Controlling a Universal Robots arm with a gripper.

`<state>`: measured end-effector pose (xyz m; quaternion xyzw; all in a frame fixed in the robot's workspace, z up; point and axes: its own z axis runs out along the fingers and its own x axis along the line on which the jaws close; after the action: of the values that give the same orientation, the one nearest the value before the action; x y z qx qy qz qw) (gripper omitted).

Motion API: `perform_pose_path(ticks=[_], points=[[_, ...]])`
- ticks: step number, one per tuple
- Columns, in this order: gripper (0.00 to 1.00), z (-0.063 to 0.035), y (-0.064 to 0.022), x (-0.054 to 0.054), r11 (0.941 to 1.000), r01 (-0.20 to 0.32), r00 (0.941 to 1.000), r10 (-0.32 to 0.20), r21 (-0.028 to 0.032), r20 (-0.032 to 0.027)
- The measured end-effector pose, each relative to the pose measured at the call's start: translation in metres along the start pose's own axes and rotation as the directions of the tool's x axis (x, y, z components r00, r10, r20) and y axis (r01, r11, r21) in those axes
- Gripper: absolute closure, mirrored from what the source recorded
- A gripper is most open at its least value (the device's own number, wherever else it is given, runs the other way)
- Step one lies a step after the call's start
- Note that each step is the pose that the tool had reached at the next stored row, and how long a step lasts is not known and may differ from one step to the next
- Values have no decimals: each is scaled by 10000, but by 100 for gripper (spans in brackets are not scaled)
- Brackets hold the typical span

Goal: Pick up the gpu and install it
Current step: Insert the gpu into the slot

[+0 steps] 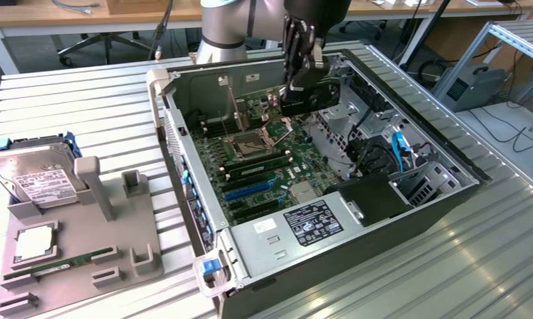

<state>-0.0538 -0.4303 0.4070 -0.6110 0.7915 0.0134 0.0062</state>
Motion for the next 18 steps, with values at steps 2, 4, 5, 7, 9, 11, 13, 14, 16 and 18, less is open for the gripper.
perform_pose_path(ticks=[2,4,5,7,9,11,13,14,16,18], points=[[73,0,0,0,9997,254,9997,-254,-6,-3],[73,1,0,0,9988,495,9988,-495,-13,-6],[73,1,0,0,9981,617,9981,-617,-16,-7],[73,1,0,0,9963,856,9963,-856,-23,-11],[73,1,0,0,9941,1088,9941,-1088,-29,-13],[73,1,0,0,9920,1266,9920,-1266,-34,-15],[73,1,0,0,9918,1274,9918,-1274,-35,-15],[73,1,0,0,9918,1276,9918,-1276,-46,-16],[73,5,-1,0,9917,1271,9919,-1272,-217,-37],[73,10,-1,0,9909,1260,9919,-1264,-479,-71]])
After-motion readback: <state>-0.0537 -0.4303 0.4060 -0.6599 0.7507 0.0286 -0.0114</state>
